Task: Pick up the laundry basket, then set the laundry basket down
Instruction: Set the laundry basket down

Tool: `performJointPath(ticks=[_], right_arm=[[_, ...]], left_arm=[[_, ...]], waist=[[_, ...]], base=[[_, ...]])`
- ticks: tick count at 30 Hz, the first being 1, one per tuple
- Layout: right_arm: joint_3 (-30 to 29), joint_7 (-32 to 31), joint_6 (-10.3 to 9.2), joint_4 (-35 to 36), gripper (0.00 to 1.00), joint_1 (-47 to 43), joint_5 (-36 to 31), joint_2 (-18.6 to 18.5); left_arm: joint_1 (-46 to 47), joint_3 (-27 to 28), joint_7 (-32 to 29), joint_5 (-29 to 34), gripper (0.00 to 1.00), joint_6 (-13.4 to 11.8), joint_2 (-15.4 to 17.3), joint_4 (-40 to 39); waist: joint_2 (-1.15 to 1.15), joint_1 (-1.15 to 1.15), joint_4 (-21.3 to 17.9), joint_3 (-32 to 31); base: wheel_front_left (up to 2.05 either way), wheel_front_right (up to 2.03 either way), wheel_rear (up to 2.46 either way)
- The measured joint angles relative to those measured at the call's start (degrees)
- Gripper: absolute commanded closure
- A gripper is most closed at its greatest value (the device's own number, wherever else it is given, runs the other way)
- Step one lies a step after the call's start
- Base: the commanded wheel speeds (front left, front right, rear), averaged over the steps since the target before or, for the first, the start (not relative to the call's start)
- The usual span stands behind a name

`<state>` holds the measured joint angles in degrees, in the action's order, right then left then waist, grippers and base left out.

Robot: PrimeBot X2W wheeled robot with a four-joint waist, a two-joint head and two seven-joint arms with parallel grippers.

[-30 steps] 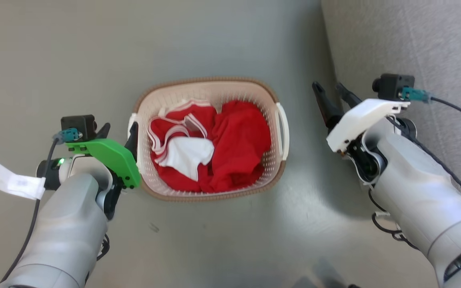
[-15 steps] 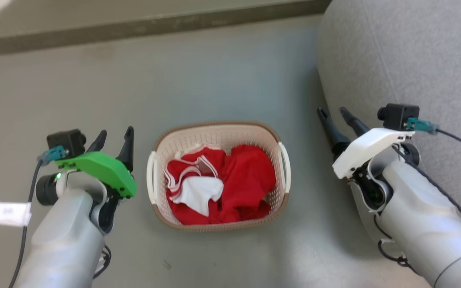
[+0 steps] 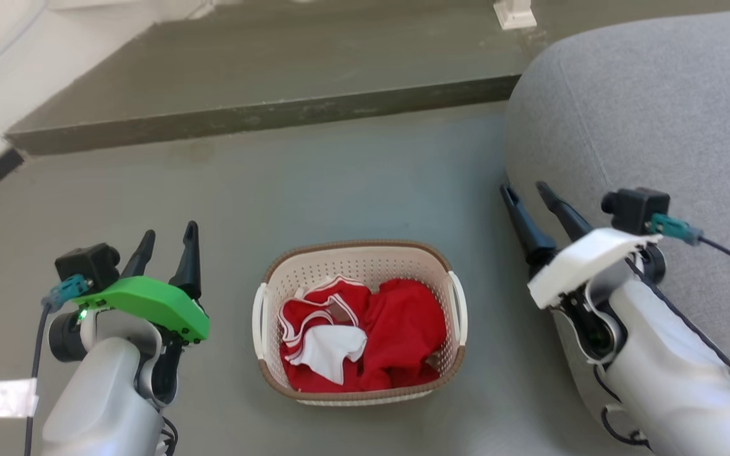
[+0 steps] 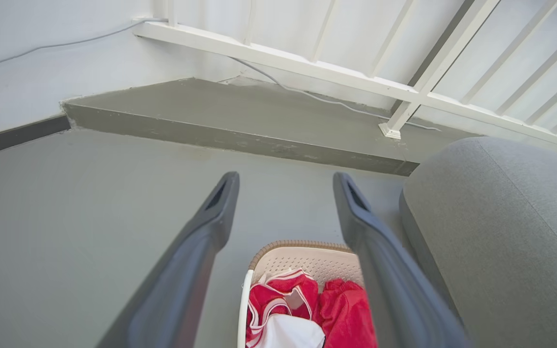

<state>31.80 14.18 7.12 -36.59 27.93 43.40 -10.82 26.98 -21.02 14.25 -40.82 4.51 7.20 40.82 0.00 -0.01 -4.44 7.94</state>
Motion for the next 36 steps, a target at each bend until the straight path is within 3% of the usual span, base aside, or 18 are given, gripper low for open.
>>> performJointPath(ticks=[5, 11, 26, 36], right_arm=[[-3.3, 0.0, -0.37, 2.9, 0.0, -3.9, -2.3, -0.5], [-5.5, 0.0, -2.71, 6.7, 0.0, -7.3, -6.5, -0.5], [-11.6, 0.2, -5.8, 15.2, 0.0, -16.0, -12.9, 0.5], [-13.4, 0.3, -6.23, 19.6, 0.0, -19.0, -16.4, 1.5]], left_arm=[[-3.5, 2.7, 0.0, 2.2, 0.0, -1.0, -0.2, -4.4], [-7.3, 4.9, 0.0, 4.7, 0.0, -2.0, -0.3, -8.8], [-16.7, 11.6, 0.0, 12.0, 0.0, -2.8, -1.5, -21.5], [-20.8, 11.9, 0.0, 17.9, 0.0, -2.8, -2.4, -26.9]], waist=[[0.0, 0.0, 0.5, -1.6], [0.0, 0.0, 1.1, -3.0], [0.0, 0.0, 1.4, -4.2], [0.0, 0.0, 1.1, -4.7]], base=[[0.0, 0.0, 0.0], [0.0, 0.0, 0.0], [0.0, 0.0, 0.0], [0.0, 0.0, 0.0]])
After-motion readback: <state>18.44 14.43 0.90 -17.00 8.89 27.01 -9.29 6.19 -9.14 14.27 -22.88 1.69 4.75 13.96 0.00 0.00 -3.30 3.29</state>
